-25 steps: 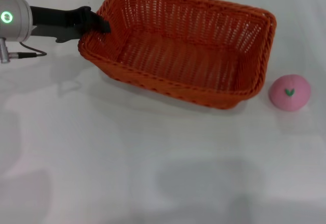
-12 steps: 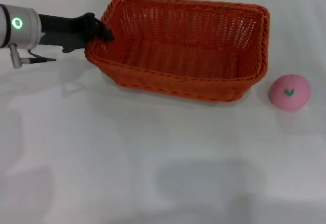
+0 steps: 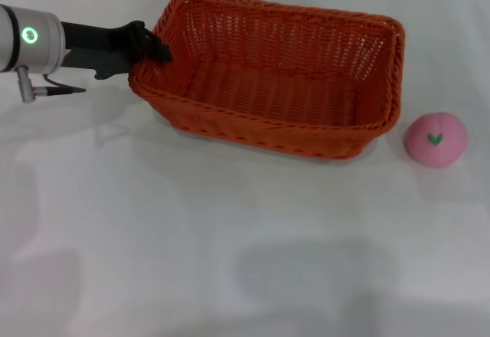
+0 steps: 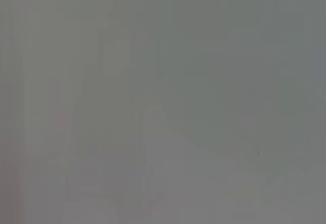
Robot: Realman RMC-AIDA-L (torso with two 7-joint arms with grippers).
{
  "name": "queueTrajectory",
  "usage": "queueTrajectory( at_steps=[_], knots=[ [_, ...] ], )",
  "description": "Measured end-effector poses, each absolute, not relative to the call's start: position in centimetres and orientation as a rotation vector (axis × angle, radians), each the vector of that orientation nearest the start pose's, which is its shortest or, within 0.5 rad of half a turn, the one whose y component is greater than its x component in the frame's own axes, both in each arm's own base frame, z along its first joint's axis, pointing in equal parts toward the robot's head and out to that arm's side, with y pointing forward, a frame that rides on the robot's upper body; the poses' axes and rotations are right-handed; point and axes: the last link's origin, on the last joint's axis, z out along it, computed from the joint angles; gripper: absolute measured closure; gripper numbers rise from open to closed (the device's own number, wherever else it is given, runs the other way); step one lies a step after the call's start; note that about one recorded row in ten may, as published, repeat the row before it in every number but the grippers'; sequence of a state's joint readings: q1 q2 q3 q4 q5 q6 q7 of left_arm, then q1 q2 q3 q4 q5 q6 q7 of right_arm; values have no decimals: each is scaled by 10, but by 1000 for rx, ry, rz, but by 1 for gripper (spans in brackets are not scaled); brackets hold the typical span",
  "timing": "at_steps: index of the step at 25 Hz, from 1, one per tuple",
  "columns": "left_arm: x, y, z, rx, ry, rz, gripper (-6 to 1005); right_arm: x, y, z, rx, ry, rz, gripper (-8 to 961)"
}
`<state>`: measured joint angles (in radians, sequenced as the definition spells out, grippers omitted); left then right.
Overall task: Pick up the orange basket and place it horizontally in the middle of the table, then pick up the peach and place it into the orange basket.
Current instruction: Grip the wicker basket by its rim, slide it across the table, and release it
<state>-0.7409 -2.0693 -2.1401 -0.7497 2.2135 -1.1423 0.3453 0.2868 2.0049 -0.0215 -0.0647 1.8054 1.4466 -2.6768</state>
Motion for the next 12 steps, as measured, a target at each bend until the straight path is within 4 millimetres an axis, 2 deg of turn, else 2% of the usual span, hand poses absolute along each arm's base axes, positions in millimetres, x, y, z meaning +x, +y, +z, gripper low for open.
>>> queueTrajectory(
  at_steps=[12],
  knots=[
    [-216, 411, -25, -2082, -1918, -380, 685, 397, 263, 79, -1358, 550, 787, 240]
  ],
)
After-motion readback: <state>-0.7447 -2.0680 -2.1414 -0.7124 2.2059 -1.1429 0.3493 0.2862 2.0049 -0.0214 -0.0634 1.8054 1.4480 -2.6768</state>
